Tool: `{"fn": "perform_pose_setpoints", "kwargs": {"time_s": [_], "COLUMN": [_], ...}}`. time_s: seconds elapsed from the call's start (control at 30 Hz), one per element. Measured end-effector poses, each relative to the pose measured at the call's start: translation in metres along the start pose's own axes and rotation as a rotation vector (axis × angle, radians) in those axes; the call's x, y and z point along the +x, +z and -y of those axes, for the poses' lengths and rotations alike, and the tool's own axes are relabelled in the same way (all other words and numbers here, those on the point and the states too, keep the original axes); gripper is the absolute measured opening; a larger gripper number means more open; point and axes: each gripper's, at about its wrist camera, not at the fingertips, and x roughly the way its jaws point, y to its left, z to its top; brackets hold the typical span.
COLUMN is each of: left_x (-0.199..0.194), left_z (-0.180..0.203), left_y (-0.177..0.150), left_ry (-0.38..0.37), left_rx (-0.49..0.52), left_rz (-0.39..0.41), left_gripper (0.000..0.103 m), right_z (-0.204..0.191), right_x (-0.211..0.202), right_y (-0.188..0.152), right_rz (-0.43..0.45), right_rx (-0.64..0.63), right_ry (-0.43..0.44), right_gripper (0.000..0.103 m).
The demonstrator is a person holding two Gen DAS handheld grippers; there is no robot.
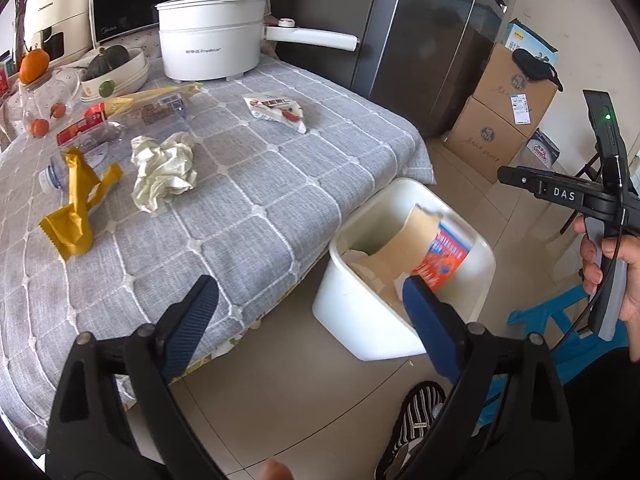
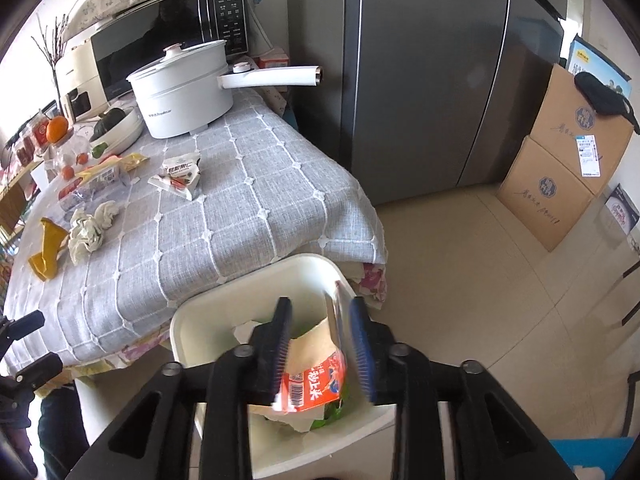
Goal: Collect trash
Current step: 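Move both grippers back over the table toward the remaining trash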
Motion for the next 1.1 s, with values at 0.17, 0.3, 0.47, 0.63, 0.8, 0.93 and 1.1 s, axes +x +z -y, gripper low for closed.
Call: {"fn": "perform_pose_setpoints", "kwargs": {"time_s": [0.17,0.3,0.47,0.63,0.8,0.93,1.1], "left_x": [-0.005,-0.007,-0.012,-0.015,-0.017,-0.018,-0.016], "left_z": [-0.018,-0.032,-0.051,-0.073,-0.099,-0.121,-0.145], "left_y": [-0.005,-0.009,-0.013,-0.015,-0.016,-0.013,-0.010], "left_ry": [0.038,0.081,0.134,0.203,0.260,0.300,0.335], "left_rx": [-0.017,-0.026,-0.037,-0.045,-0.069,-0.094,-0.112], "left_rz": [0.001,0.001,0.012,0.014,0.021,0.030,0.027], "left_gripper": [0.100,0.102,0.102,0.102,0.102,0.102,0.102], "right_z": [-0.012,-0.023,-0.036,-0.051,-0.069,-0.084,-0.104], "right_x": [-0.004,-0.004,-0.002,0.001,0.003,0.009,0.018], "right_y": [0.003,0.005,0.009,0.014,0.019,0.022,0.026], "right_rz": [0.019,0.015,0.017,0.015,0.022,0.021,0.016], "right_rx": [-0.020,-0.034,-0.058,-0.070,-0.091,-0.106,-0.128], "right_ry": [0.016,0.018,0.020,0.021,0.025,0.033,0.045], "right_gripper": [0.057,0.062,0.069,0.073,0.077,0.079,0.080]}}
